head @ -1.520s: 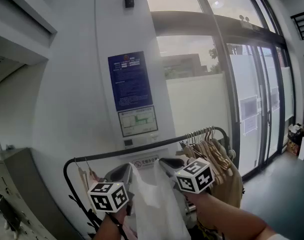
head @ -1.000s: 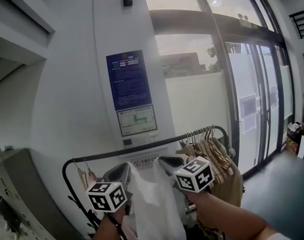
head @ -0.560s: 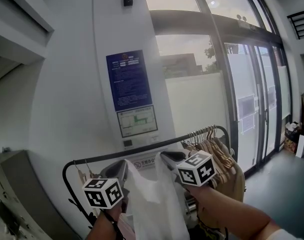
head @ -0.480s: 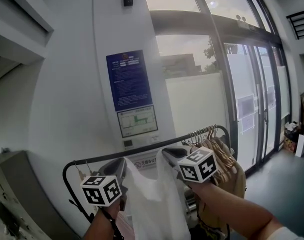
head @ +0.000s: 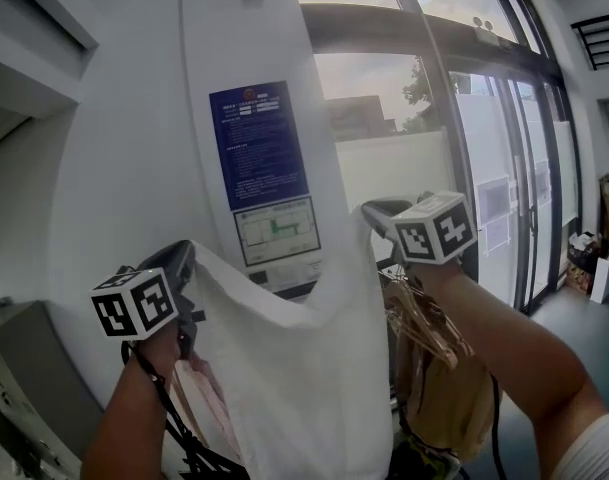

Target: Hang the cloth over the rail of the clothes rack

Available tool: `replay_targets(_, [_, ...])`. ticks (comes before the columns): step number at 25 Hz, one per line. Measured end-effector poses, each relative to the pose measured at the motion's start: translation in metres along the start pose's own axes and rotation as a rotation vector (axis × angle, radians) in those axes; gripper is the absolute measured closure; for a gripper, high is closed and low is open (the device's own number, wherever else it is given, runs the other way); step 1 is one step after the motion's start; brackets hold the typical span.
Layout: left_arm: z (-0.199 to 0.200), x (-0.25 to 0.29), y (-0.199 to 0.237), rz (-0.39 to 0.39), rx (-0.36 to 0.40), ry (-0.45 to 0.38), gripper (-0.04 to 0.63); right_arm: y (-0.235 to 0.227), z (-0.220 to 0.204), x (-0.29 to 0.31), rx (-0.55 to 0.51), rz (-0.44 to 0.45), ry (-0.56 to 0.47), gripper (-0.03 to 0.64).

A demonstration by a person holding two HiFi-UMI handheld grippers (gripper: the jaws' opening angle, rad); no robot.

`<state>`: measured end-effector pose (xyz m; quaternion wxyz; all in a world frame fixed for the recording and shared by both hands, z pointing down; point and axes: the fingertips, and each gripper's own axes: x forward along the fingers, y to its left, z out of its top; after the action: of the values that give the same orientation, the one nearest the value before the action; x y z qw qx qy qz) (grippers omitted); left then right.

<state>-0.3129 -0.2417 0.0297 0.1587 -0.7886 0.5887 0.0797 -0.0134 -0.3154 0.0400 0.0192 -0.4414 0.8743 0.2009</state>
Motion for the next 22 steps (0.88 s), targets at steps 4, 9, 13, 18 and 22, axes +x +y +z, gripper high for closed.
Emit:
replay_targets(4, [0.029, 0.030, 0.048, 0.063, -0.022, -0.013, 0.586, -0.062, 0.020, 0.038, -0.028, -0.056, 0.004, 0.606])
replay_targets(9, [0.037, 0.082, 0.094, 0.162, -0.032, -0.025, 0.586, -0.125, 0.026, 0.110, -0.061, -0.069, 0.023, 0.606])
replay_targets(13, [0.026, 0.121, 0.132, 0.252, -0.041, -0.013, 0.586, -0.165, 0.019, 0.172, -0.062, -0.048, 0.019, 0.606])
replay_targets(18, [0.007, 0.161, 0.181, 0.352, -0.018, 0.028, 0.586, -0.199, -0.016, 0.249, -0.055, 0.001, 0.054, 0.606])
replay_targets(22, [-0.017, 0.186, 0.210, 0.364, -0.006, 0.089, 0.586, -0.210, -0.044, 0.297, -0.058, 0.029, 0.085, 0.606])
